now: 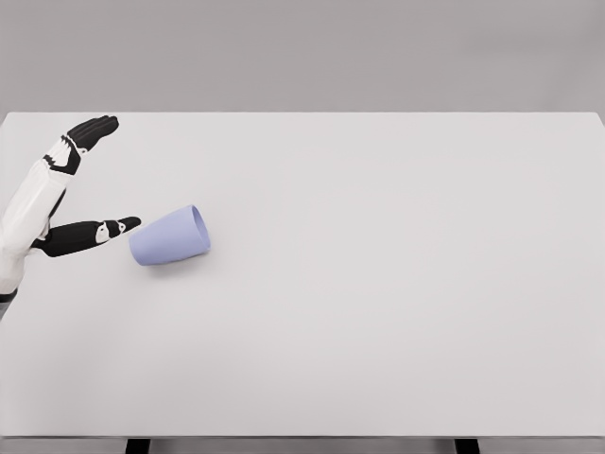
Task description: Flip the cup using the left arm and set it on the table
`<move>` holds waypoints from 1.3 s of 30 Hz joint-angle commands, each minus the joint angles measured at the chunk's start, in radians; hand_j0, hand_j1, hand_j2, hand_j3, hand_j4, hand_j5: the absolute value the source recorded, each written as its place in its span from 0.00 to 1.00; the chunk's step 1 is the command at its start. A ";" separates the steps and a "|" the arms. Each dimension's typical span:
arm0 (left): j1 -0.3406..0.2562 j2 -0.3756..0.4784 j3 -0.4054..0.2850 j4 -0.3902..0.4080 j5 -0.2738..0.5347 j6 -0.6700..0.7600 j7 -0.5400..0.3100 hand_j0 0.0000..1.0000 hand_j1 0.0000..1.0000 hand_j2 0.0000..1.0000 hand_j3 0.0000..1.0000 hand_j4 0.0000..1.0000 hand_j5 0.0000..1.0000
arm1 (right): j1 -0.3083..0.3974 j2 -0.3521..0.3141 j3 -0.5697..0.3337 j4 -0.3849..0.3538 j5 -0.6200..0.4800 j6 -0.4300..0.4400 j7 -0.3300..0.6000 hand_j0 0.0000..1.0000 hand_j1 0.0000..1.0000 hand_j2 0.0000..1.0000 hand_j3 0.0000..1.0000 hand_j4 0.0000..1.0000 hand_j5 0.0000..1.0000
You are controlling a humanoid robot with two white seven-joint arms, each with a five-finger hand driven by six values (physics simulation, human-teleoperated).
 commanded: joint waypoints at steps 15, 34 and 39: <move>-0.002 0.100 -0.082 0.000 0.009 0.000 0.001 1.00 1.00 1.00 1.00 1.00 1.00 | 0.000 0.000 -0.001 0.000 0.000 0.000 0.001 1.00 1.00 1.00 1.00 1.00 1.00; -0.120 0.654 -0.446 0.000 0.396 0.057 0.010 1.00 1.00 1.00 1.00 1.00 1.00 | 0.002 0.000 -0.001 0.000 0.000 0.000 0.001 1.00 1.00 1.00 1.00 1.00 1.00; -0.124 0.660 -0.480 -0.002 0.486 0.197 0.011 1.00 1.00 1.00 1.00 1.00 1.00 | 0.000 0.000 -0.001 0.000 0.000 0.000 0.001 1.00 1.00 1.00 1.00 1.00 1.00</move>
